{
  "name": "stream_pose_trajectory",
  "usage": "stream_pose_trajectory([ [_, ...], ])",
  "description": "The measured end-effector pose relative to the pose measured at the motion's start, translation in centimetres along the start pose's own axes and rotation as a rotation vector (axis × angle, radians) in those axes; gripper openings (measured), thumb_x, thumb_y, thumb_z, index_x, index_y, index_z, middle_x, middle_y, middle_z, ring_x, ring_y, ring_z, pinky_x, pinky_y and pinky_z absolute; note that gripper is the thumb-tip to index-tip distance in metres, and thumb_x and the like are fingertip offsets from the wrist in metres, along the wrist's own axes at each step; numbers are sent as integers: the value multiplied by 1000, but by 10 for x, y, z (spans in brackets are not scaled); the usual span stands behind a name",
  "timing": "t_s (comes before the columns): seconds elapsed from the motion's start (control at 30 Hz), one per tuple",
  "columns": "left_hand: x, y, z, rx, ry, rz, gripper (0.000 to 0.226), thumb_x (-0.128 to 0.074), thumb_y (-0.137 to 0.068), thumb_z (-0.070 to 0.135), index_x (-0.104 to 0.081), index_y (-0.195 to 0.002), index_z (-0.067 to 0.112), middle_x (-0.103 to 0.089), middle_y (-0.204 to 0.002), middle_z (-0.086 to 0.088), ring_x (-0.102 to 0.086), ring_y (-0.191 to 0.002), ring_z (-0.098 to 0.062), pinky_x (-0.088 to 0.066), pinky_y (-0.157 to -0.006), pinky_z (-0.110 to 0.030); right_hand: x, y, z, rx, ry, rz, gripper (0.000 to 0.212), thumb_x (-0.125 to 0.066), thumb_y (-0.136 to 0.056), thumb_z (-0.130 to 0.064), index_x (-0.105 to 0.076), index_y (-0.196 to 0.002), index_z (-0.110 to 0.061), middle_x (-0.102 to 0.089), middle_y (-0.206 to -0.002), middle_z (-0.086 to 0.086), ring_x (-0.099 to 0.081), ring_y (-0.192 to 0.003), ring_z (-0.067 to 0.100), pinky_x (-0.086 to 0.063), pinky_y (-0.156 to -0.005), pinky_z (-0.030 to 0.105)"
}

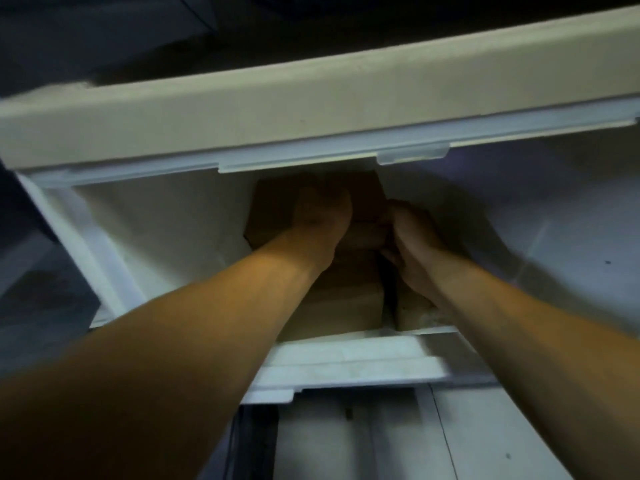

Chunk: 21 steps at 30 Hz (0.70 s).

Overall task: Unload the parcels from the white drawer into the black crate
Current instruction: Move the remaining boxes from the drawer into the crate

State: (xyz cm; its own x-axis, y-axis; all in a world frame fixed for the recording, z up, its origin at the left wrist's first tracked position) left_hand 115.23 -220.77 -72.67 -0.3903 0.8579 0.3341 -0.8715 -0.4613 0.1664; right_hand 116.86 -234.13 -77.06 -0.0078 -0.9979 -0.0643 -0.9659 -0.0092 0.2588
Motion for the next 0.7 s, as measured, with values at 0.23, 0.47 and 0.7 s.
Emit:
stream_pose_trajectory([
  [0.23,16,38,3,-29,303,-96,38,-49,-103,17,-55,-138,2,-61,-135,-20,-60,-123,-37,-53,-87,-39,13,54,-19,12,-24,24,16,-57,-76,-36,-69,-76,-25,-68,-89,6,-64,-90,29,-46,-75,40],
  [0.47,47,103,14,-23,513,-138,47,-73,-67,28,-75,-114,21,-76,-110,-6,-69,-107,-32,-53,-99,-55,17,133,-51,60,-43,31,9,-58,-86,-26,-65,-90,-23,-65,-102,9,-59,-99,26,-46,-82,41],
  [0.7,93,180,1,14,629,-185,38,-63,-97,9,-63,-127,32,-71,-99,4,-67,-87,-15,-58,-78,-39,12,226,-46,77,-26,-38,35,-52,-84,-27,-72,-112,-24,-74,-108,11,-68,-101,27,-53,-72,36],
])
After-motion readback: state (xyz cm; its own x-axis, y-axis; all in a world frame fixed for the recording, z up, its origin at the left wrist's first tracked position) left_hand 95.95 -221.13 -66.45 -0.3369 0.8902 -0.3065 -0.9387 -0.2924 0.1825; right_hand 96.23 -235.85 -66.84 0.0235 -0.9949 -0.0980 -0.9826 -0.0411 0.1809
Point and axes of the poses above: each hand's wrist, its own y-axis away from the middle knuckle, its own x-axis out of the back of the hand, z = x × y, the point moved 5 cm from there along -y, towards the middle knuckle
